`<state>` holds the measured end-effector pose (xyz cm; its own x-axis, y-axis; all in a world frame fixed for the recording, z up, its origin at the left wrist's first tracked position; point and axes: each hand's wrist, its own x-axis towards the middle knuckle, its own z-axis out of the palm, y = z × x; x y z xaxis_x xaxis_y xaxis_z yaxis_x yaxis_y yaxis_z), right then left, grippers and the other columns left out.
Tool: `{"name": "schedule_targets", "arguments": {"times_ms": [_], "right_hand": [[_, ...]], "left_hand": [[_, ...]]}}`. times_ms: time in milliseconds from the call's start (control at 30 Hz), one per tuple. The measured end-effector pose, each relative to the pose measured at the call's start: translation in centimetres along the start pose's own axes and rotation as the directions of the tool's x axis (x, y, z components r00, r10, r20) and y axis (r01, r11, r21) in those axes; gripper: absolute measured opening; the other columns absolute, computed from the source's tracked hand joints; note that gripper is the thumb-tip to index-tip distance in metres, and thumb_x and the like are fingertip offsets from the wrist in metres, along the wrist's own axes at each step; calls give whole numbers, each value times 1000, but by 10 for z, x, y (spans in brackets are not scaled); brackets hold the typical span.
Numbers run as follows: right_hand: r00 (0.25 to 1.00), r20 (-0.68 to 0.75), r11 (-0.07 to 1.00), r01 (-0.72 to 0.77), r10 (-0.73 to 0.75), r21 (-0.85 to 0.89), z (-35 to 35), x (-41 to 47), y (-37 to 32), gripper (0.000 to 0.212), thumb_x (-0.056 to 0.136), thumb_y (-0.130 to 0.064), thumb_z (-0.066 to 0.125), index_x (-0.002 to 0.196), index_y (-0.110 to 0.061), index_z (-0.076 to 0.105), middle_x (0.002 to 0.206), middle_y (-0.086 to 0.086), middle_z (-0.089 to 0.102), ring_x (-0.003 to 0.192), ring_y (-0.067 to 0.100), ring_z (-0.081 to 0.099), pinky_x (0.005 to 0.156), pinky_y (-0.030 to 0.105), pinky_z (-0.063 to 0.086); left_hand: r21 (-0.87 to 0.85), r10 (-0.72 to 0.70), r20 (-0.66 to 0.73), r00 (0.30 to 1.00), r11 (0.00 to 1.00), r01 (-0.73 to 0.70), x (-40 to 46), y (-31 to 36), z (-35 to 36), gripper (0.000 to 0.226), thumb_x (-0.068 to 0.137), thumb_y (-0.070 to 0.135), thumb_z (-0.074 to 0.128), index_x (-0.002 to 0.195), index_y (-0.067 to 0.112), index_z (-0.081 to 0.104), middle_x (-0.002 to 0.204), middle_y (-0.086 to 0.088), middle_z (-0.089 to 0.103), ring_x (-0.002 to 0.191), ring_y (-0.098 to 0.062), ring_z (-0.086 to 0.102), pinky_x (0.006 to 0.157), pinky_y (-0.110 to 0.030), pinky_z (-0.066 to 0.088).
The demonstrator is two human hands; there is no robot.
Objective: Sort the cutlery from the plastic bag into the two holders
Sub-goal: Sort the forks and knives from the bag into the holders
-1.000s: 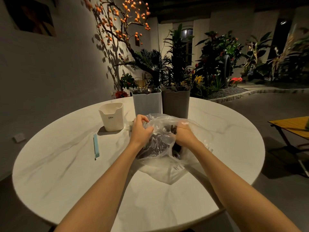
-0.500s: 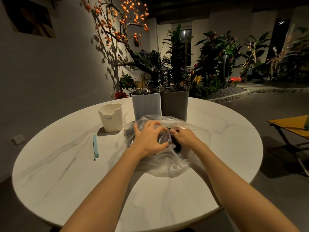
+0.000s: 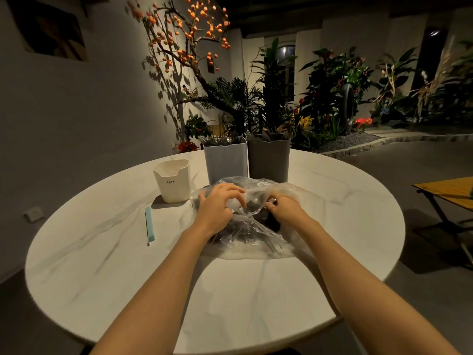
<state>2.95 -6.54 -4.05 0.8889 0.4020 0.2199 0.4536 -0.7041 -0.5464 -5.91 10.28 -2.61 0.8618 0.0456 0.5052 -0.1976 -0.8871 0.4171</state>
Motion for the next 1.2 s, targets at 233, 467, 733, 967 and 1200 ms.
{"name": "schedule_targets", "arguments": {"times_ms": [233, 467, 733, 967, 1200], "right_hand": [[995, -89, 996, 43, -50, -84, 0, -10, -11, 31, 100, -24, 41, 78, -18, 62, 92, 7, 66, 79, 21, 53, 67, 28, 36], [999, 39, 1000, 15, -15, 0, -3, -11, -10, 17, 90, -21, 59, 95, -5, 60, 89, 12, 62, 81, 20, 53, 71, 30, 41], [986, 148, 994, 67, -79, 83, -8, -9, -10, 55, 89, -1, 48, 142, -11, 38, 140, 10, 48, 126, 25, 46, 98, 25, 36], [989, 138, 983, -22, 47, -181, -4, -6, -15, 55, 92, -58, 47, 104, -7, 64, 109, 12, 62, 113, 28, 55, 92, 33, 40], [966, 237, 955, -31, 105, -296, -13, -1, -21, 57, 90, -54, 56, 118, -4, 61, 121, 12, 61, 104, 25, 54, 85, 30, 40]], "left_hand": [[14, 168, -64, 984, 986, -167, 1, 7, 7, 50, 64, -19, 52, 74, 26, 71, 96, 22, 59, 113, -10, 48, 109, -46, 17], [313, 8, 76, 997, 949, -32, -1, 20, -5, 33, 94, 19, 43, 113, 38, 63, 115, 13, 62, 128, -9, 39, 114, -58, -10], [364, -71, 300, 951, 930, -45, -1, 6, 5, 88, 87, 61, 51, 150, 41, -7, 161, 6, 8, 148, -15, 2, 110, -69, -4], [193, -90, 447, 890, 981, 3, -1, 6, 9, 107, 77, 67, 62, 149, 41, -12, 162, 8, -7, 149, -20, -4, 116, -62, -1], [172, -49, 486, 873, 984, -41, -1, 0, 19, 121, 67, 74, 64, 148, 40, -19, 162, 5, -11, 148, -19, -13, 113, -63, -9]]}}
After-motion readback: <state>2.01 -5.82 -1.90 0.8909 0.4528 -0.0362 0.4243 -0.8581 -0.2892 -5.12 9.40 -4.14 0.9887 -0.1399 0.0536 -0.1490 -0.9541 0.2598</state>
